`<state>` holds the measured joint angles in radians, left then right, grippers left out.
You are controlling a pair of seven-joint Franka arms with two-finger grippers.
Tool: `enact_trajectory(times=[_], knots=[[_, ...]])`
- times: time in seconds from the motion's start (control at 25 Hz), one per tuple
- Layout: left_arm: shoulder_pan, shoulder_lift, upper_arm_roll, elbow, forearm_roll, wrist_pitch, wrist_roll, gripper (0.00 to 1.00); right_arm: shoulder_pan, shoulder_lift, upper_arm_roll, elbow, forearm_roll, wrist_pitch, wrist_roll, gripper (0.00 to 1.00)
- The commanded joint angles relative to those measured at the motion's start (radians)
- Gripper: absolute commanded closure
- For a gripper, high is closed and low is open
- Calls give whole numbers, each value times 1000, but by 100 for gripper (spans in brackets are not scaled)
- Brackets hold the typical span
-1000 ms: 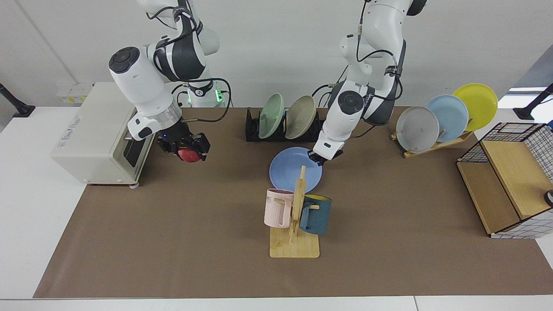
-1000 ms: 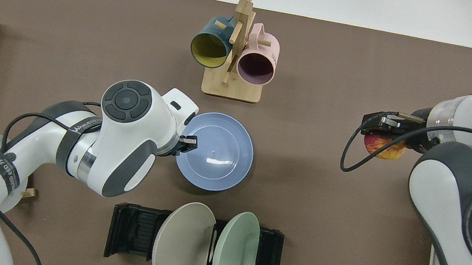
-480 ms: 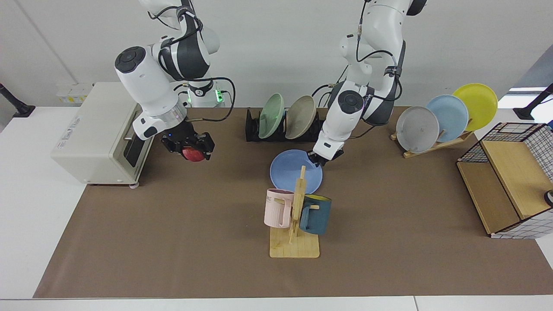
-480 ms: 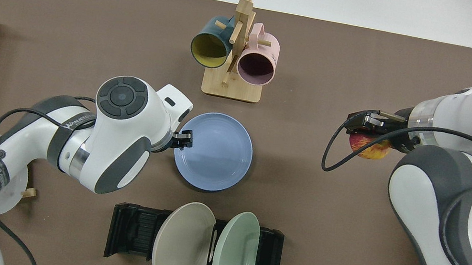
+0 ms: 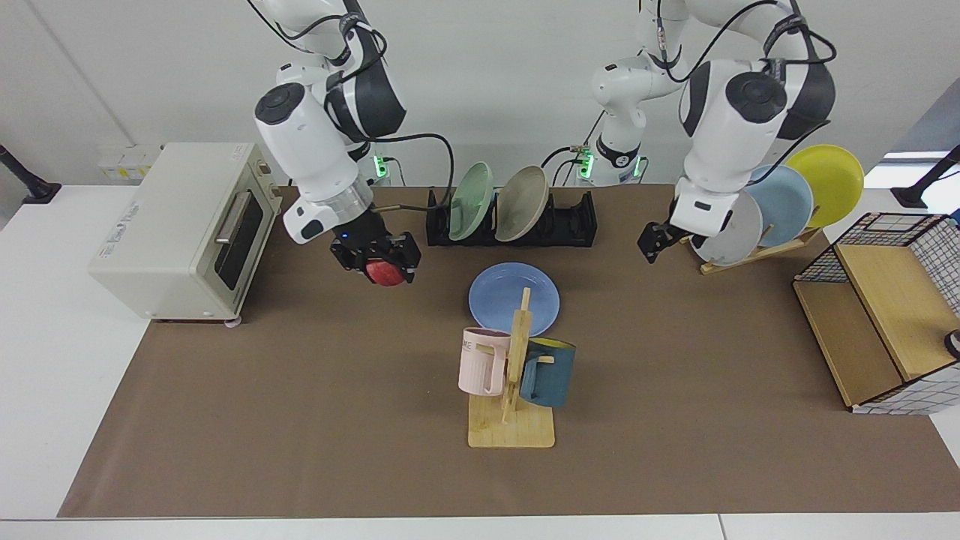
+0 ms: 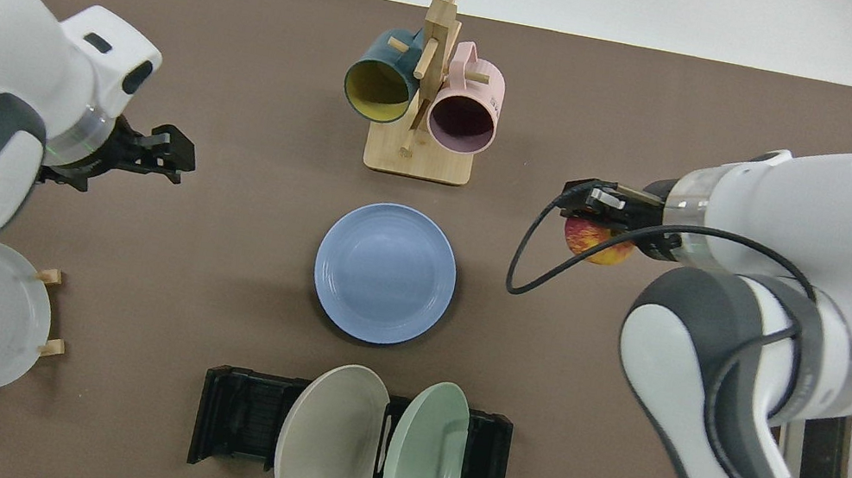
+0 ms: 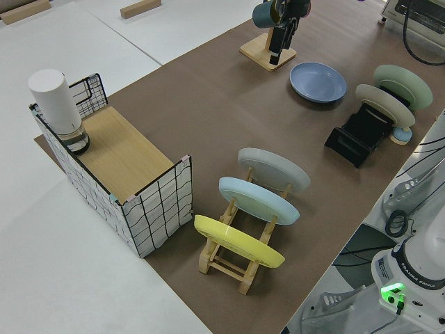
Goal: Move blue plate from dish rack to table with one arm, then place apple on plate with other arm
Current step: 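Withdraw the left gripper while the right gripper carries the apple toward the plate, then lower the apple onto the blue plate with the right gripper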
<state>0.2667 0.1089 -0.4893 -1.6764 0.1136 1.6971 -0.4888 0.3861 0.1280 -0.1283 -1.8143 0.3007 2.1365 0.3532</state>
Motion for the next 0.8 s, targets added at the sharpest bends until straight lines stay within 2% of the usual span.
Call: enact_trajectory(times=[0.0,0.08,0.12,0.48,0.6,0.76], knots=[[35,5,2,90,15,-109,22,0,92,45,-5,10,2,97,116,100],[103,-23,-11,121,8,-174,74,0,128,68,-8,23,-9,100,153,100],[117,-37,-11,139,6,-209,116,0,151,82,-8,27,-23,102,168,100],[123,-60,2,194,-12,-254,147,0,269,225,-13,96,-139,109,285,100],[149,-60,0,224,-57,-301,151,0,295,268,-13,105,-187,135,335,100],[166,-61,0,234,-63,-323,153,0,318,301,-11,105,-206,151,362,100]])
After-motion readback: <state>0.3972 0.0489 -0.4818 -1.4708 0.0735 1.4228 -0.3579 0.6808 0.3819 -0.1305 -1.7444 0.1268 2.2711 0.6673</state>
